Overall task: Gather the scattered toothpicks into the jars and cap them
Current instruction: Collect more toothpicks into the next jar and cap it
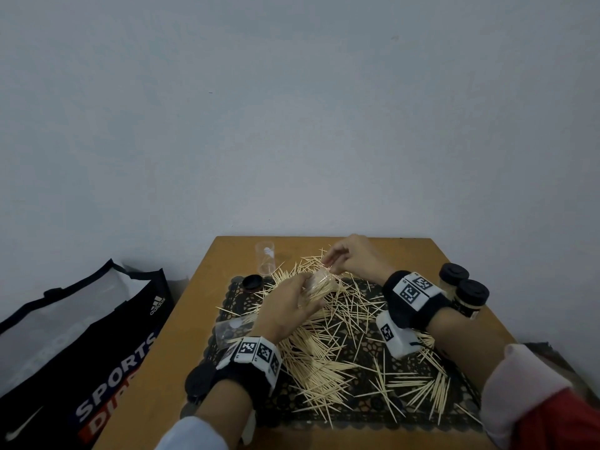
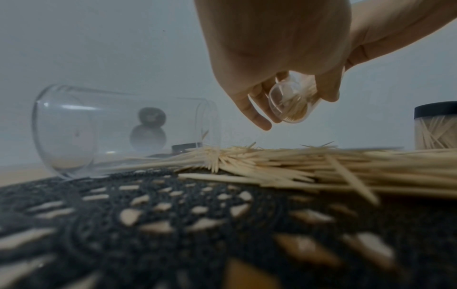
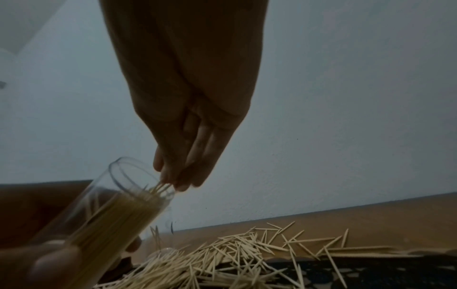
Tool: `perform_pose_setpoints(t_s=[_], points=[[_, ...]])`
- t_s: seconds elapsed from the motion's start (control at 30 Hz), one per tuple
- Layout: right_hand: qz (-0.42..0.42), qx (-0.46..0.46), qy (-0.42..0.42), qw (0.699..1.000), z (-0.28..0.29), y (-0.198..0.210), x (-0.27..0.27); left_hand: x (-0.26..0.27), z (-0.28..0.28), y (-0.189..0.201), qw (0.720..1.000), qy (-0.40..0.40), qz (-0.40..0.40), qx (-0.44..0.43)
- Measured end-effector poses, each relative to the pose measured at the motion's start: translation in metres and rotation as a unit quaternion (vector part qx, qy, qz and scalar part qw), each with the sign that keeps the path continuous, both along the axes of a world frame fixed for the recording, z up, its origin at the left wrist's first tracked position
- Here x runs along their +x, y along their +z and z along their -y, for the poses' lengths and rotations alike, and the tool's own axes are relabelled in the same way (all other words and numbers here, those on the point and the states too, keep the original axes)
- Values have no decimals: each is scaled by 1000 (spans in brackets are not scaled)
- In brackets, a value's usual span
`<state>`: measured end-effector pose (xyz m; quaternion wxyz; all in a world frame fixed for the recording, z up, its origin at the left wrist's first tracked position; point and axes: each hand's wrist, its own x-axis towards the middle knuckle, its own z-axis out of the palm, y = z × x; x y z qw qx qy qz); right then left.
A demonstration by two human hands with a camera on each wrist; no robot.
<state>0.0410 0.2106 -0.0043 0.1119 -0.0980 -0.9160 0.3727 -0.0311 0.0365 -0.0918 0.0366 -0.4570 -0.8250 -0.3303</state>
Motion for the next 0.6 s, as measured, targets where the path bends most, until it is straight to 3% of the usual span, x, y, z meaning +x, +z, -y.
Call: perform_pose_setpoints(t_s=[0.23, 0.47, 0.6], points=[[-40, 8, 1, 999, 1, -5, -4, 2, 1, 3, 1000, 5, -6, 7], [63, -36, 6, 997, -7, -10, -2, 1, 2, 3, 999, 35, -12, 22], [42, -74, -23, 996, -5, -15, 1, 2, 1, 4, 999, 31, -14, 13]])
